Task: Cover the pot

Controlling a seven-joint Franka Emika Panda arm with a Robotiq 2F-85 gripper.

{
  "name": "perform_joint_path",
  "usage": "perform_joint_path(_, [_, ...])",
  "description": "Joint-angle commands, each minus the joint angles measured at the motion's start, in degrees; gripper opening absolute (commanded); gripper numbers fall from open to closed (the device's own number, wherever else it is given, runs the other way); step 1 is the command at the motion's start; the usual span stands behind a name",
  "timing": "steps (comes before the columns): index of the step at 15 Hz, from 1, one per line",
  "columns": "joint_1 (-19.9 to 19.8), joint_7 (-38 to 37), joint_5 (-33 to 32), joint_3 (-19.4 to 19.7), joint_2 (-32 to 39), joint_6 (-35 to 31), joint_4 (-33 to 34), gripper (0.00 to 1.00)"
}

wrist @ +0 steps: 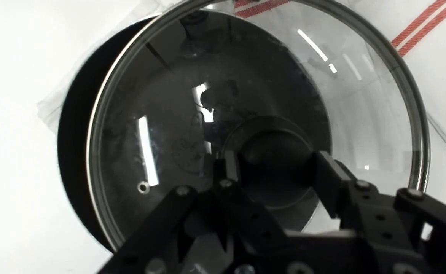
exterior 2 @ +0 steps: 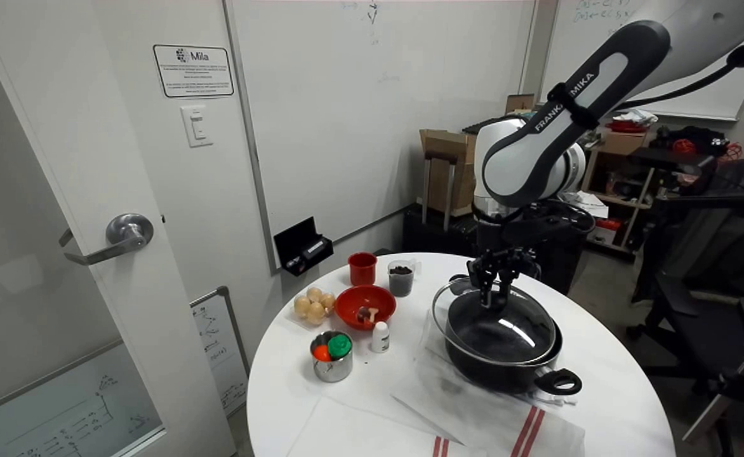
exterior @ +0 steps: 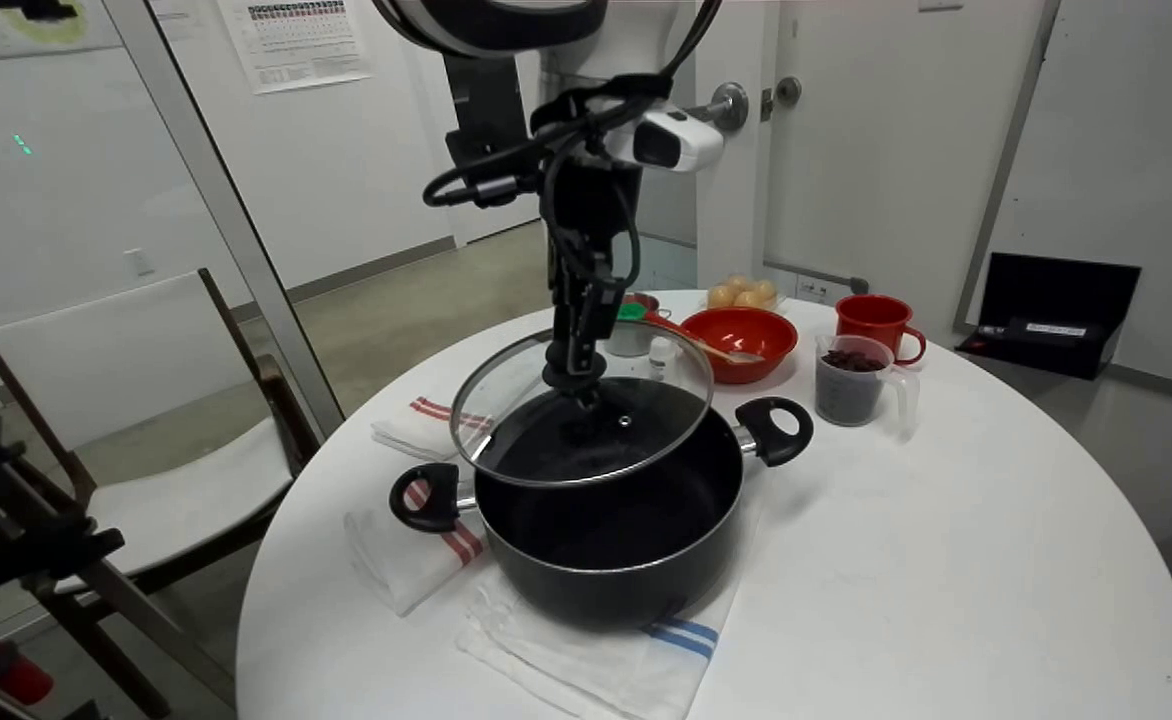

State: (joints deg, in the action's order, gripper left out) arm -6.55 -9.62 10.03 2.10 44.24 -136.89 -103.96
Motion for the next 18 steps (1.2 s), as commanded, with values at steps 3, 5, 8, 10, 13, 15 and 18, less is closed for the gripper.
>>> perform_joint_path(3, [-1.1,-1.7,2.6,0.8,-2.0,1.3,-1.9,0.25])
perform_joint_path(5, [-1.5,-1.8,3.2,0.9,-1.7,1.5,-1.8,0.25])
perform_joint_path(8, [-2.5,-1.8,4.3,0.9,-0.9,2.0,-1.3,0.25])
perform_joint_path(10, [-3.0,-1.9,5.0,0.8,-0.4,2.6,-0.9,0.25])
perform_joint_path(13, [-3.8,-1.8,6.1,0.8,0.4,2.9,-0.3,0.25])
perform_joint_path(15, [-4.1,-1.9,6.5,0.9,0.8,3.1,0.0,0.25])
perform_joint_path(18, [-4.4,-2.0,6.9,0.9,1.2,3.4,0.4,0.25])
